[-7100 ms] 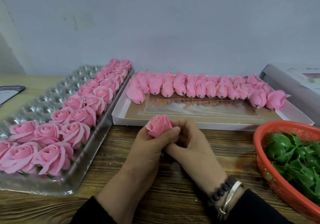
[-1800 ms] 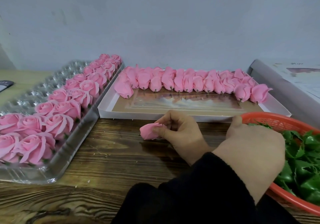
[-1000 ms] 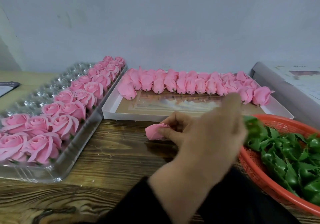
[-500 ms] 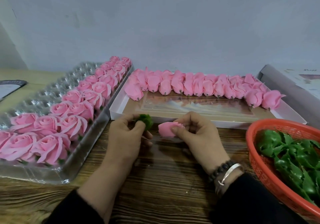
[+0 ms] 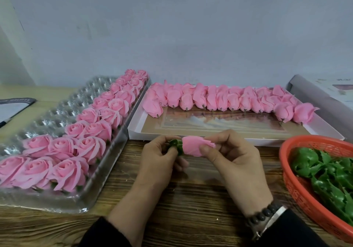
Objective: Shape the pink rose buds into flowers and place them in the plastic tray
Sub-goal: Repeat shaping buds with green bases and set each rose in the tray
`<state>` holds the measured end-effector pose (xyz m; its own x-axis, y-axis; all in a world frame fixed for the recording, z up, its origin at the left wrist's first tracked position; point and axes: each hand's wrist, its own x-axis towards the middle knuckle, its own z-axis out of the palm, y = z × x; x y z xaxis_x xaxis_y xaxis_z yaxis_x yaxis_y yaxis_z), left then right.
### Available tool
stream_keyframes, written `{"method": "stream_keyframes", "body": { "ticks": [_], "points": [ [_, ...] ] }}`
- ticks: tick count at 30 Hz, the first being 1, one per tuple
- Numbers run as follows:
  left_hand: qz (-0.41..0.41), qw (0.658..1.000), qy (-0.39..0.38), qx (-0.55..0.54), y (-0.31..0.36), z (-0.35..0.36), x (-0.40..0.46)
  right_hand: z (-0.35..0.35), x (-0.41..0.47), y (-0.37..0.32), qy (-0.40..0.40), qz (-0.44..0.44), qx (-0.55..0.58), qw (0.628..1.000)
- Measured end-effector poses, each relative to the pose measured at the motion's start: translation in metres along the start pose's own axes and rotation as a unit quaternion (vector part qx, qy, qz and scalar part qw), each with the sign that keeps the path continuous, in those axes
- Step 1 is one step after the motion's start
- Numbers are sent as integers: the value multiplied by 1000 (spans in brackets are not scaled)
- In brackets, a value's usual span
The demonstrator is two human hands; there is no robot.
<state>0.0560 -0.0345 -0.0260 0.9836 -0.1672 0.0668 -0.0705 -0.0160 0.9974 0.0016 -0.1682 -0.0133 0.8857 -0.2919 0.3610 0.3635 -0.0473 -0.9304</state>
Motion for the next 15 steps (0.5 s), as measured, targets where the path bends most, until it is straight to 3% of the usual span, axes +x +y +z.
{"method": "stream_keyframes", "body": {
  "ticks": [9,15],
  "points": [
    [-55,989,-27,-131,0,4,0,1,12,9,-6,0,-37,999],
    [-122,958,-8,-258,2,5,2,-4,16,15,-5,-4,-75,997]
  ]
}}
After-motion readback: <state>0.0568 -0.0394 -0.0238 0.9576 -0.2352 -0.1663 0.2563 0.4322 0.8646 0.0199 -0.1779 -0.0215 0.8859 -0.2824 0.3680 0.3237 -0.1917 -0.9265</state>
